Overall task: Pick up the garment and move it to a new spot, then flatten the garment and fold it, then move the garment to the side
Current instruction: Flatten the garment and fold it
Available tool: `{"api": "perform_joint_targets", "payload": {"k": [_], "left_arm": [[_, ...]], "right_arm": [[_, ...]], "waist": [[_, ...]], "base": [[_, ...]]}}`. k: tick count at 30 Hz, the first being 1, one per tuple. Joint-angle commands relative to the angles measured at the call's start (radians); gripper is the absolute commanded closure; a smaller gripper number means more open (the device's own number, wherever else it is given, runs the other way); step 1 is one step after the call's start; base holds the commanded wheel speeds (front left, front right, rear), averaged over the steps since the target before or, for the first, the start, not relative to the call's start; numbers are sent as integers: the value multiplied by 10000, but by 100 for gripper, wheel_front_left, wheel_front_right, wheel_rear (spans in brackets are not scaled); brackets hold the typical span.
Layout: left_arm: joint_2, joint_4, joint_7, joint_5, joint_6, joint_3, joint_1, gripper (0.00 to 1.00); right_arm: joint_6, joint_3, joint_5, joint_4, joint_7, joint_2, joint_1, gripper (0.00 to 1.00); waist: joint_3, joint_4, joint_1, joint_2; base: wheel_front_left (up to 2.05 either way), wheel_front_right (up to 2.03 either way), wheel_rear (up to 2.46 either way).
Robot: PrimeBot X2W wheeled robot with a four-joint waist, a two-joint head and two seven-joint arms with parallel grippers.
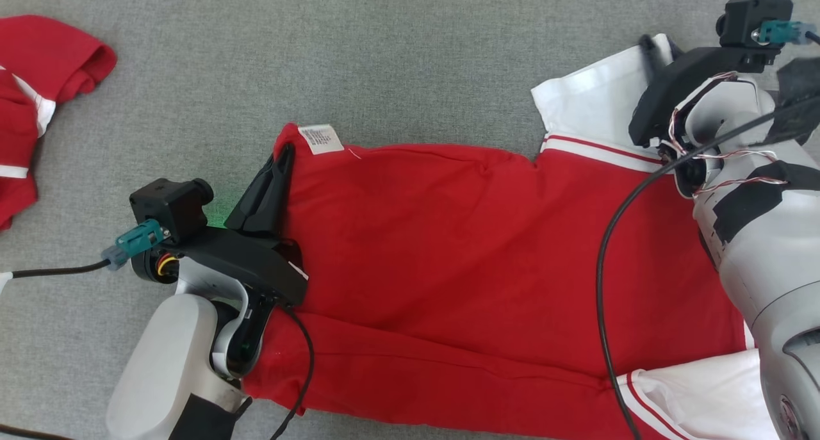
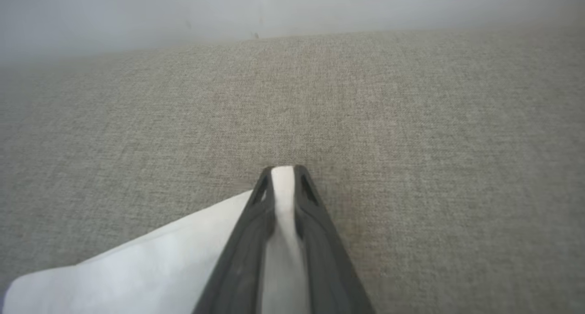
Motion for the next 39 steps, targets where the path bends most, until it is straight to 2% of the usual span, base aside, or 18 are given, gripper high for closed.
{"api": "perform_joint_targets", "payload": {"k": [1, 7, 13, 19, 24, 27, 32, 39], "left_arm": [[68, 75, -86, -92, 34, 18, 3, 100], [216, 272, -248, -209, 38, 141, 419, 100], [323, 341, -378, -302, 113, 259, 834, 100], [524, 343, -519, -449, 199, 478, 1331, 100], [559, 216, -546, -524, 314, 548, 1747, 100], [564, 141, -560, -550, 379, 562, 1904, 100], [598, -31, -616, -647, 462, 609, 2245, 100], [531, -153, -743, -773, 545, 644, 2505, 100]], "right_arm": [[-6, 55, -42, 82, -219, 50, 50, 100], [-6, 265, 23, -104, -1265, 136, 394, 100], [-6, 522, 844, -1233, -1990, -97, 1356, 100], [-6, 918, 2091, -3396, -2181, -541, 2935, 100], [-6, 1131, 2893, -5513, -2215, -1230, 4543, 100], [-6, 1055, 3138, -6248, -2220, -1431, 5206, 100], [-4, 846, 3588, -8173, -2166, -1821, 6935, 100], [-4, 174, 3766, -9999, -1745, -1928, 9109, 100]], "waist": [[-66, -27, -1, -1], [-524, -260, -1, -1], [-1068, -534, -1, -1], [-1686, -933, -1, -1], [-2092, -1122, -1, -1], [-2221, -1153, -1, -1], [-2428, -1202, -1, -1], [-2577, -1211, -1, -1]], "base": [[0, 0, 0], [0, 0, 0], [0, 0, 0], [0, 0, 0], [0, 0, 0], [0, 0, 0], [0, 0, 0], [0, 0, 0]]}}
